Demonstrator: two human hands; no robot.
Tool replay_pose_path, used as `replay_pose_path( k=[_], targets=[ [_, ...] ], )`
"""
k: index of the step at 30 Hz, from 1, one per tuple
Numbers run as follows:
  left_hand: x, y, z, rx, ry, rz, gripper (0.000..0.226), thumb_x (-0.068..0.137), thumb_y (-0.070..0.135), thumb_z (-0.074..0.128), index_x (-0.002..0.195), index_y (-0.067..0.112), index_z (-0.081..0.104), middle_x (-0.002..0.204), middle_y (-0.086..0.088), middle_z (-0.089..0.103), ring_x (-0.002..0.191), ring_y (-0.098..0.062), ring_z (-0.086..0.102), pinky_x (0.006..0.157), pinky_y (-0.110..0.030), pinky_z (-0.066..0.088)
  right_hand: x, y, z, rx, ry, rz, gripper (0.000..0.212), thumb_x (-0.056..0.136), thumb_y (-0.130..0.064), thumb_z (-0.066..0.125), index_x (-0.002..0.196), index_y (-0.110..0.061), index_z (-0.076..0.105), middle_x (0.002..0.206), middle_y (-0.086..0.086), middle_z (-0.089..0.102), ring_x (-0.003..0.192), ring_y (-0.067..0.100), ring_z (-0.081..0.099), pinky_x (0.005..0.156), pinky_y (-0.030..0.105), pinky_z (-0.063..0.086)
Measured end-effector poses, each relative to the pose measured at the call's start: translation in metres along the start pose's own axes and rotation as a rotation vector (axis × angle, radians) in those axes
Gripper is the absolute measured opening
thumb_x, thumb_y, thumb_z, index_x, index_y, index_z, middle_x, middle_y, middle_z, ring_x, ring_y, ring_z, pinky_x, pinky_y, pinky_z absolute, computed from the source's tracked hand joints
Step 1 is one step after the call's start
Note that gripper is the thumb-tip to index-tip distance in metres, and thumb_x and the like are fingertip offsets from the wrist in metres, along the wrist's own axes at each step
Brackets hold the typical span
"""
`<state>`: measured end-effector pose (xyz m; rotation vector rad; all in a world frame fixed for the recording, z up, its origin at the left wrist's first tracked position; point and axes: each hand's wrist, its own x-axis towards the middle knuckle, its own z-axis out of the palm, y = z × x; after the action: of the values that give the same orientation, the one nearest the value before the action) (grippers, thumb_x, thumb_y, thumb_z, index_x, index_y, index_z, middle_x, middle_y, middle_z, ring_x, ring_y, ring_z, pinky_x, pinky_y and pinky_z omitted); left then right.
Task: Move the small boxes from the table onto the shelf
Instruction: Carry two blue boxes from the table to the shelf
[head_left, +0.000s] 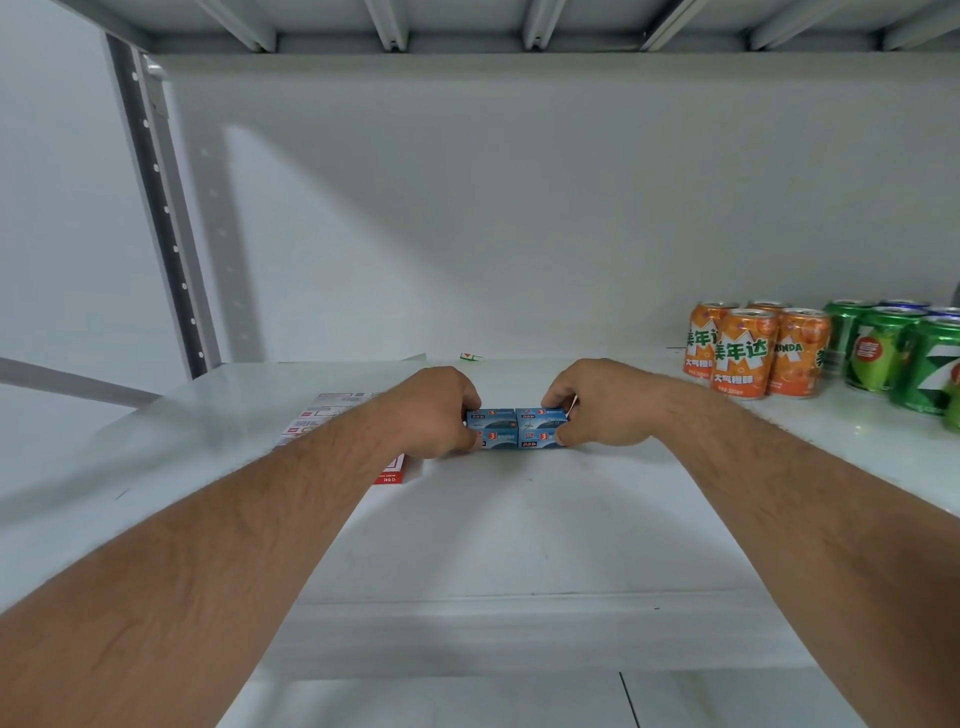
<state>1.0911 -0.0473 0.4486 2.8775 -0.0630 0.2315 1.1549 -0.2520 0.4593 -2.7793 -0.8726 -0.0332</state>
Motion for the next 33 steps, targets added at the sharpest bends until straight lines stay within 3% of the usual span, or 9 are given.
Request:
replay_pose_path(
  k=[6, 11, 12, 14, 17, 21, 24, 29, 33],
  targets=[
    [0.003, 0.003, 0.003, 0.015, -0.025, 0.000, 0.029, 0.083, 0.027, 0.072, 0.110, 0.016, 0.072, 0.102, -0.001, 0.070, 0.092, -0.019, 0.064, 0.078, -0.029, 0.051, 0.000, 0.001, 0.001, -0.012, -0.011, 0.023, 0.026, 0.080, -0.026, 0.071, 0.106, -0.027, 0.075, 0.101, -0.007, 0.070, 0.091, 0.015, 0.066, 0.084, 0.036, 0.057],
    [0.002, 0.004, 0.003, 0.045, -0.043, 0.001, 0.023, 0.084, 0.027, 0.068, 0.103, 0.017, 0.073, 0.094, -0.001, 0.070, 0.078, -0.016, 0.059, 0.059, -0.024, 0.042, -0.001, 0.000, 0.004, -0.023, -0.024, 0.035, 0.025, 0.082, -0.026, 0.068, 0.106, -0.027, 0.074, 0.102, -0.006, 0.071, 0.092, 0.016, 0.067, 0.085, 0.039, 0.058],
    [0.001, 0.004, 0.003, 0.046, -0.043, -0.008, 0.023, 0.083, 0.028, 0.068, 0.104, 0.017, 0.073, 0.096, -0.002, 0.070, 0.081, -0.017, 0.061, 0.061, -0.024, 0.045, -0.003, 0.000, 0.004, -0.022, -0.025, 0.038, 0.025, 0.082, -0.026, 0.068, 0.107, -0.026, 0.074, 0.104, -0.005, 0.071, 0.093, 0.016, 0.066, 0.086, 0.039, 0.058],
    [0.000, 0.005, 0.002, 0.039, -0.045, -0.033, 0.033, 0.084, 0.032, 0.068, 0.112, 0.015, 0.069, 0.110, -0.002, 0.069, 0.098, -0.021, 0.064, 0.079, -0.030, 0.051, -0.006, -0.002, 0.004, -0.026, -0.026, 0.055, 0.033, 0.084, -0.028, 0.068, 0.116, -0.024, 0.070, 0.115, -0.005, 0.068, 0.099, 0.016, 0.065, 0.090, 0.038, 0.056],
    [-0.007, 0.007, -0.001, 0.037, -0.068, -0.061, 0.062, 0.088, 0.038, 0.064, 0.143, 0.016, 0.046, 0.140, 0.001, 0.051, 0.129, -0.020, 0.049, 0.105, -0.030, 0.039, -0.013, -0.004, 0.001, -0.030, -0.001, 0.085, 0.054, 0.086, -0.033, 0.069, 0.135, -0.013, 0.056, 0.135, 0.000, 0.057, 0.119, 0.021, 0.057, 0.103, 0.037, 0.048],
    [-0.020, 0.004, -0.010, 0.072, -0.086, -0.051, 0.076, 0.090, 0.046, 0.059, 0.154, 0.025, 0.022, 0.158, 0.004, 0.029, 0.133, -0.019, 0.047, 0.112, -0.032, 0.035, -0.028, -0.013, -0.004, -0.019, 0.008, 0.077, 0.065, 0.092, -0.042, 0.064, 0.150, -0.023, 0.041, 0.152, -0.005, 0.043, 0.136, 0.015, 0.043, 0.109, 0.028, 0.036],
    [-0.035, 0.001, -0.018, 0.206, -0.056, -0.026, 0.076, 0.093, 0.051, 0.051, 0.155, 0.026, 0.017, 0.162, 0.007, 0.016, 0.146, -0.019, 0.025, 0.118, -0.037, 0.025, -0.042, -0.029, -0.003, -0.052, 0.045, 0.063, 0.068, 0.094, -0.051, 0.057, 0.153, -0.026, 0.034, 0.159, -0.006, 0.033, 0.145, 0.017, 0.031, 0.115, 0.030, 0.028],
    [-0.072, -0.005, -0.025, 0.342, -0.004, -0.049, 0.063, 0.091, 0.056, 0.046, 0.144, 0.023, 0.036, 0.150, 0.001, 0.037, 0.136, -0.025, 0.038, 0.106, -0.041, 0.037, -0.061, -0.075, 0.007, -0.120, 0.055, -0.017, 0.069, 0.095, -0.059, 0.049, 0.151, -0.019, 0.037, 0.158, 0.002, 0.033, 0.146, 0.022, 0.025, 0.118, 0.041, 0.027],
    [-0.109, -0.013, -0.031, 0.389, 0.032, -0.112, 0.055, 0.087, 0.059, 0.045, 0.130, 0.025, 0.046, 0.136, 0.002, 0.049, 0.123, -0.026, 0.049, 0.094, -0.040, 0.043, -0.074, -0.112, 0.016, -0.138, 0.075, -0.117, 0.075, 0.096, -0.061, 0.045, 0.157, -0.022, 0.024, 0.166, -0.002, 0.015, 0.153, 0.019, 0.008, 0.123, 0.037, 0.015]
  ],
)
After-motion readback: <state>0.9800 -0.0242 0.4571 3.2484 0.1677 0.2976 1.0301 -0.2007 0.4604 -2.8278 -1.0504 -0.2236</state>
